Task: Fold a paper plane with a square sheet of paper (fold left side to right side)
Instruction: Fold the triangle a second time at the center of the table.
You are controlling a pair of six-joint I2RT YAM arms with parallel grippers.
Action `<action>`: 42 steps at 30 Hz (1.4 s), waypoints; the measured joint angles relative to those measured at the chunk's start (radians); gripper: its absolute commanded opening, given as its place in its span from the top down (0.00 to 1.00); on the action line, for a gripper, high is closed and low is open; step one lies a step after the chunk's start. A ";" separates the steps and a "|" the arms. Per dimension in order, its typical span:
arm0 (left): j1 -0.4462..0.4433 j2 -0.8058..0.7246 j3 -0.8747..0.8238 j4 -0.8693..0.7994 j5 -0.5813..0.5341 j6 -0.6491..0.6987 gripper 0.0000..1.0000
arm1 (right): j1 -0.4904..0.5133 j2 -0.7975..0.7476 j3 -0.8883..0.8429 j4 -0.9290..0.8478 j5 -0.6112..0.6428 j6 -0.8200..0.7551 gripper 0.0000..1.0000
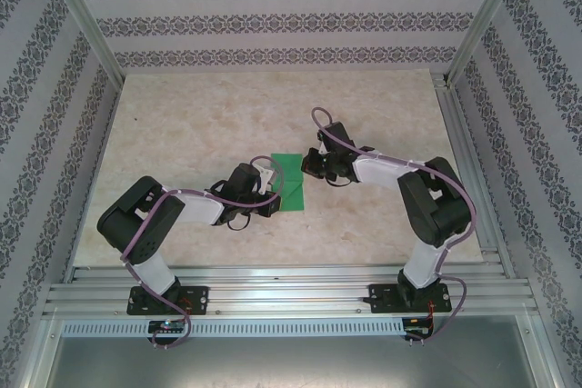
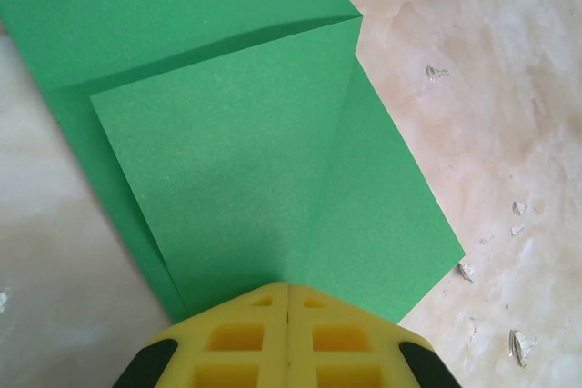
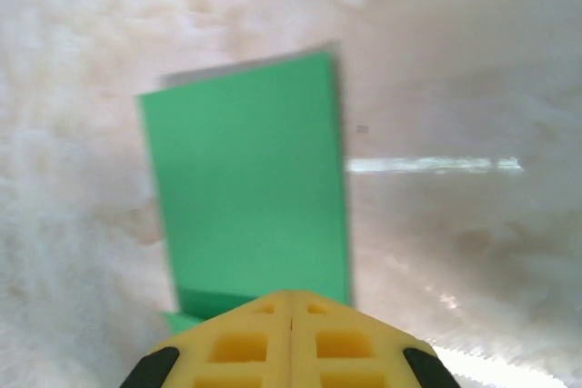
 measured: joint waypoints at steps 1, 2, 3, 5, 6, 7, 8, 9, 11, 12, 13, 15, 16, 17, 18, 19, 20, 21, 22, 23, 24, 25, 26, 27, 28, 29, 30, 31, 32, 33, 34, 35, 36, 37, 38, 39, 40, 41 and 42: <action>0.000 0.000 0.000 0.000 0.000 0.000 1.00 | 0.014 -0.025 -0.003 0.007 0.000 0.008 0.97; 0.000 0.000 0.000 0.000 0.000 0.000 1.00 | 0.036 -0.045 -0.007 0.020 -0.001 0.020 0.97; 0.000 0.000 0.000 0.000 0.000 0.000 1.00 | 0.058 -0.054 -0.011 0.034 -0.001 0.032 0.97; -0.001 -0.001 0.000 0.000 -0.001 0.000 1.00 | 0.108 -0.054 -0.030 0.075 -0.002 0.071 0.97; -0.001 -0.001 0.000 0.000 -0.001 0.000 1.00 | 0.128 -0.050 -0.047 0.094 -0.002 0.090 0.97; -0.001 -0.001 0.000 0.000 -0.001 0.000 1.00 | 0.148 -0.042 -0.063 0.106 -0.003 0.108 0.97; -0.001 -0.001 0.000 0.000 -0.001 0.000 1.00 | 0.164 -0.032 -0.077 0.115 -0.003 0.127 0.97; -0.001 -0.001 0.000 0.000 -0.001 0.001 1.00 | 0.171 -0.020 -0.087 0.119 -0.003 0.140 0.97; -0.001 -0.001 0.000 0.000 -0.002 0.003 1.00 | 0.175 0.008 -0.099 0.122 -0.001 0.165 0.98; -0.002 -0.001 0.000 -0.001 -0.003 0.003 1.00 | 0.175 0.019 -0.101 0.125 0.000 0.174 0.98; -0.003 -0.001 0.000 -0.001 -0.005 0.003 1.00 | 0.175 0.028 -0.101 0.126 0.001 0.181 0.98; -0.006 -0.002 0.001 -0.004 -0.011 0.006 1.00 | 0.175 0.041 -0.101 0.134 0.005 0.191 0.98; -0.007 -0.003 0.001 -0.004 -0.013 0.007 1.00 | 0.175 0.044 -0.101 0.138 0.005 0.198 0.98; -0.007 -0.003 0.001 -0.005 -0.014 0.007 1.00 | 0.176 0.047 -0.101 0.143 0.006 0.205 0.98; -0.007 -0.003 0.001 -0.005 -0.015 0.007 1.00 | 0.177 0.048 -0.101 0.148 0.007 0.209 0.98; -0.008 -0.003 0.001 -0.005 -0.016 0.007 1.00 | 0.179 0.051 -0.101 0.155 0.007 0.212 0.98; -0.009 -0.003 0.001 -0.006 -0.016 0.007 1.00 | 0.182 0.055 -0.101 0.159 0.007 0.216 0.98; -0.011 -0.003 0.003 -0.008 -0.020 0.008 1.00 | 0.184 0.060 -0.101 0.161 0.007 0.220 0.98; -0.012 -0.003 0.003 -0.010 -0.023 0.009 1.00 | 0.188 0.064 -0.101 0.163 0.007 0.226 0.98; -0.012 -0.004 0.003 -0.011 -0.023 0.010 1.00 | 0.192 0.071 -0.101 0.163 0.008 0.230 0.98; -0.012 -0.005 0.003 -0.011 -0.024 0.011 1.00 | 0.195 0.076 -0.101 0.163 0.008 0.232 0.98; -0.012 -0.005 0.003 -0.011 -0.024 0.011 1.00 | 0.197 0.081 -0.101 0.162 0.010 0.235 0.98; -0.012 -0.005 0.003 -0.011 -0.025 0.011 1.00 | 0.197 0.083 -0.105 0.163 0.014 0.238 0.98; -0.013 -0.005 0.003 -0.011 -0.025 0.011 1.00 | 0.199 0.084 -0.108 0.165 0.016 0.241 0.98; -0.013 -0.005 0.003 -0.012 -0.026 0.012 1.00 | 0.201 0.084 -0.113 0.171 0.017 0.245 0.98; -0.013 -0.005 0.005 -0.014 -0.026 0.014 1.00 | 0.201 0.084 -0.116 0.177 0.018 0.247 0.98; -0.013 -0.005 0.005 -0.015 -0.026 0.014 1.00 | 0.201 0.084 -0.116 0.178 0.019 0.246 0.98; -0.013 -0.005 0.006 -0.017 -0.026 0.015 1.00 | 0.201 0.084 -0.116 0.177 0.022 0.245 0.98; -0.013 -0.005 0.006 -0.019 -0.026 0.015 1.00 | 0.201 0.084 -0.116 0.177 0.026 0.240 0.98; -0.013 -0.005 0.006 -0.019 -0.026 0.016 1.00 | 0.200 0.083 -0.116 0.177 0.028 0.233 0.98; -0.013 -0.005 0.006 -0.020 -0.026 0.018 1.00 | 0.200 0.083 -0.116 0.177 0.030 0.226 0.98; -0.013 -0.005 0.006 -0.020 -0.026 0.018 1.00 | 0.197 0.083 -0.116 0.176 0.030 0.217 0.98; -0.013 -0.005 0.007 -0.020 -0.026 0.018 1.00 | 0.194 0.083 -0.116 0.175 0.029 0.206 0.98; -0.014 -0.005 0.008 -0.020 -0.026 0.018 1.00 | 0.193 0.083 -0.116 0.174 0.029 0.199 0.98; -0.014 -0.004 0.008 -0.021 -0.026 0.018 1.00 | 0.189 0.083 -0.116 0.173 0.028 0.187 0.98; -0.014 -0.004 0.008 -0.021 -0.026 0.018 1.00 | 0.186 0.083 -0.116 0.173 0.027 0.176 0.98; -0.014 -0.004 0.008 -0.021 -0.026 0.018 1.00 | 0.180 0.083 -0.116 0.173 0.027 0.167 0.98; -0.014 -0.004 0.008 -0.021 -0.027 0.018 1.00 | 0.173 0.083 -0.116 0.173 0.025 0.156 0.98; -0.014 -0.004 0.008 -0.021 -0.027 0.018 1.00 | 0.165 0.083 -0.116 0.173 0.023 0.149 0.98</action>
